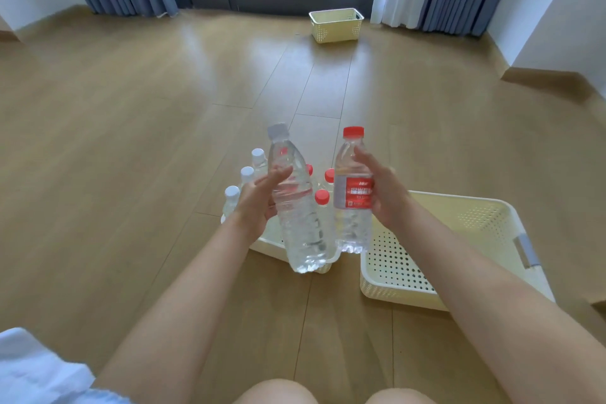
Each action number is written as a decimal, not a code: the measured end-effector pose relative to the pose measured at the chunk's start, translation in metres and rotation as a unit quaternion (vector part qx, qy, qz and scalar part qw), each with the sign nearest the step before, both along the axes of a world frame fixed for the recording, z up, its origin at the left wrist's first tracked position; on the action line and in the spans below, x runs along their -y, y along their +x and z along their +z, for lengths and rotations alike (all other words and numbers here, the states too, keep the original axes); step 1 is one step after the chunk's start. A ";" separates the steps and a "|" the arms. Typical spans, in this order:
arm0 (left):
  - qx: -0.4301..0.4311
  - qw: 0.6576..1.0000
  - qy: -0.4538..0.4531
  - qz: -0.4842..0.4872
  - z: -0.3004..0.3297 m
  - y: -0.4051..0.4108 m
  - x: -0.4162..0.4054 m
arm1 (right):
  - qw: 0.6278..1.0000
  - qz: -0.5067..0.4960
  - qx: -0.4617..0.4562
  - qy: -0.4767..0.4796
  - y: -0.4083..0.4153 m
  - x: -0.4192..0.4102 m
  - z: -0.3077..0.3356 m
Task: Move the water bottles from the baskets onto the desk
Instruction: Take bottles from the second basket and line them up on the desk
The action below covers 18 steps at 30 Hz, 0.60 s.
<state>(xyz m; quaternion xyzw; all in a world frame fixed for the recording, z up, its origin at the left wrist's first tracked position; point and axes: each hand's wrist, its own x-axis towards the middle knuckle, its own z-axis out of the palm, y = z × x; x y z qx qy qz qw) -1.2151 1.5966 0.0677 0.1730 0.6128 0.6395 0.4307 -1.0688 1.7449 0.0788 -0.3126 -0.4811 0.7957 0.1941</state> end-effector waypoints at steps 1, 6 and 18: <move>0.003 1.000 -0.015 0.000 -0.006 0.004 0.003 | 1.000 0.001 0.017 0.001 0.004 0.007 -0.007; 0.007 0.998 -0.067 0.014 -0.024 0.017 0.012 | 0.996 -0.014 0.082 0.012 0.015 0.027 -0.033; -0.043 0.994 -0.099 0.022 -0.027 0.003 -0.020 | 0.992 -0.063 0.112 0.004 -0.002 0.014 -0.053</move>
